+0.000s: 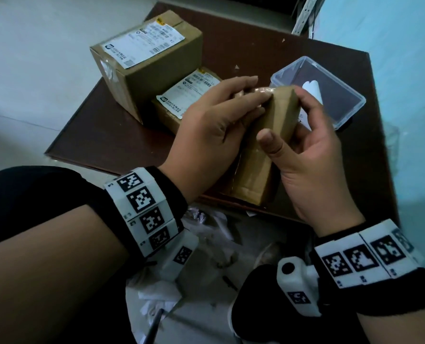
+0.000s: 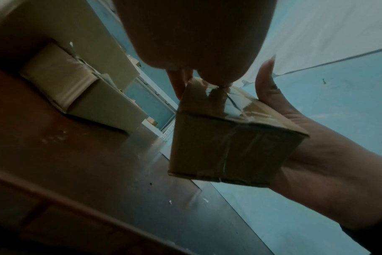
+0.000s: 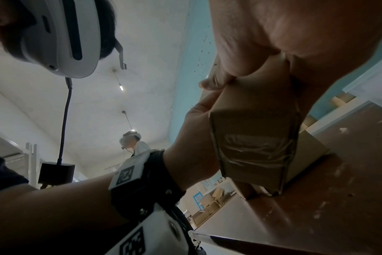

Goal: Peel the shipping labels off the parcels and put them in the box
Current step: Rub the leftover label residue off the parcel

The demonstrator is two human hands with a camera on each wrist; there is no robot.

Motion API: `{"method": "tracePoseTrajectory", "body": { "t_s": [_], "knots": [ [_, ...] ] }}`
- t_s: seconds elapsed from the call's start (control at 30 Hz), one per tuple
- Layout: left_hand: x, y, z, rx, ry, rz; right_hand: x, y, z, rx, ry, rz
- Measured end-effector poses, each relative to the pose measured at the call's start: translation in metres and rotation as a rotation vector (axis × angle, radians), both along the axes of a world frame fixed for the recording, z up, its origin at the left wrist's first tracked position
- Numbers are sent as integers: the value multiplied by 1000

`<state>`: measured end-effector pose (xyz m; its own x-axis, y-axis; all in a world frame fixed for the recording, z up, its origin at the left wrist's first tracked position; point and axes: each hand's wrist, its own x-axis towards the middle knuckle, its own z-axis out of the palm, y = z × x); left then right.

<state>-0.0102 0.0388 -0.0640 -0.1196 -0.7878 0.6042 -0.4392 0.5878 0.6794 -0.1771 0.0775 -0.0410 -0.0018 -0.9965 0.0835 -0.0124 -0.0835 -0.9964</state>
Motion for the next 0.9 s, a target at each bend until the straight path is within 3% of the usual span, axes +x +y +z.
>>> {"method": "tracePoseTrajectory", "body": {
  "t_s": [0.9],
  "knots": [
    [-6, 2, -8, -5, -20, 8, -3, -2, -14, -22, 79, 0]
  ]
}}
